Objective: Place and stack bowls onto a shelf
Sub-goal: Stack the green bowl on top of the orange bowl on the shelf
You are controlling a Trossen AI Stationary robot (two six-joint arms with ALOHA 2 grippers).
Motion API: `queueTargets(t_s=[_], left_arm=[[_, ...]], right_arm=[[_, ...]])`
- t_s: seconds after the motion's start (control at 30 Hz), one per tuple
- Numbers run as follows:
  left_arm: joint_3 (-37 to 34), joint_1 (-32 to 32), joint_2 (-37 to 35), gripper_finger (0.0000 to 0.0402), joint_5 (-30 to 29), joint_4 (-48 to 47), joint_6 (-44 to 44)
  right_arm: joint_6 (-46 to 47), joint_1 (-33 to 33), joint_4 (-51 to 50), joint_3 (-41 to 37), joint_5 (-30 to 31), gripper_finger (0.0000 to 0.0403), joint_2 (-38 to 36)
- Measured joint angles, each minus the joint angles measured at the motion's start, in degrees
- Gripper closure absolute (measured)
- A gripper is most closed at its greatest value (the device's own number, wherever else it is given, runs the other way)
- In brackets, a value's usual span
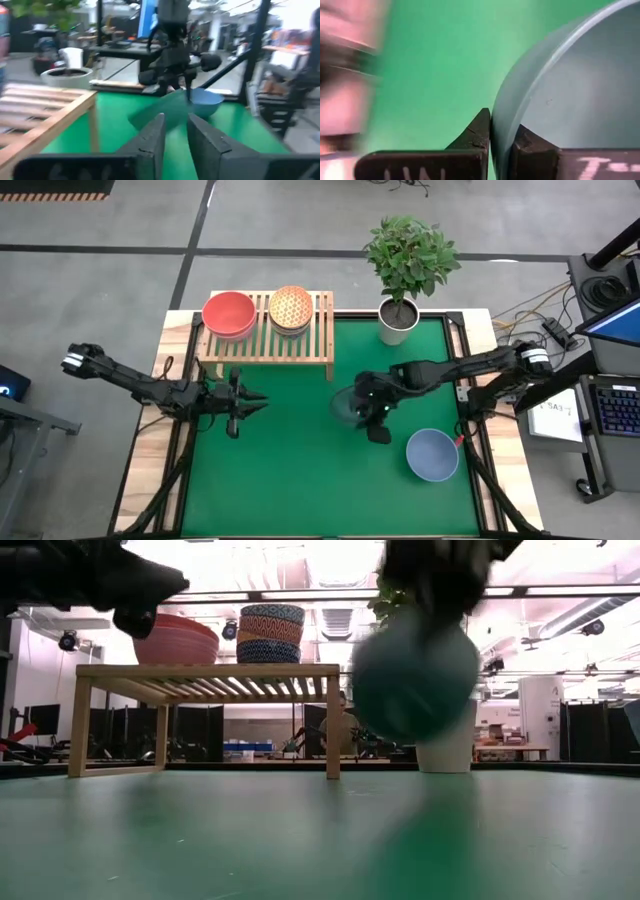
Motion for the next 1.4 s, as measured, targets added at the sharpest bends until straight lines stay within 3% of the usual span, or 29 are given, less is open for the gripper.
queueTargets(t_s=[0.1,0.2,0.37,0.57,0.7,0.87,0.97,1.17,1.4], left_arm=[[0.04,-0.02,3.36,0.0307,3.33,5.47,0.41],[0.04,-0.02,7.51,0.0276,5.4,11.93,0.53],[0.07,-0.02,14.86,0.0238,8.54,22.21,0.78],[0.1,-0.02,22.47,0.0229,10.03,30.32,1.64],[2.67,0.04,27.48,0.0229,10.23,30.66,1.78],[7.38,0.04,34.63,0.0229,16.88,30.36,4.9],[8.96,0.04,37.68,0.0236,20.56,30.28,6.03],[10.3,-0.01,41.23,0.0268,22.4,30.72,5.21],[11.08,-0.09,41.53,0.0378,27.45,30.13,5.39]], right_arm=[[-2.73,0.88,14.94,-1.05,-12.87,0.0394,-0.2],[-5.1,0.97,23.88,-1.26,-19.99,0.0394,1.15],[-9.81,0.89,27.0,-0.1,-22.8,0.0394,4.55],[-12.63,0.89,27.2,3.74,-27.23,0.0394,9.38],[-13.95,0.91,27.03,7.14,-30.57,0.0394,12.36],[-17.77,0.89,23.23,11.58,-30.74,0.0394,14.69],[-20.09,0.89,20.02,13.92,-30.83,0.0394,15.38],[-21.25,0.98,17.89,15.15,-31.42,0.0394,15.46],[-21.89,0.97,17.87,15.08,-31.11,0.0379,15.46]])
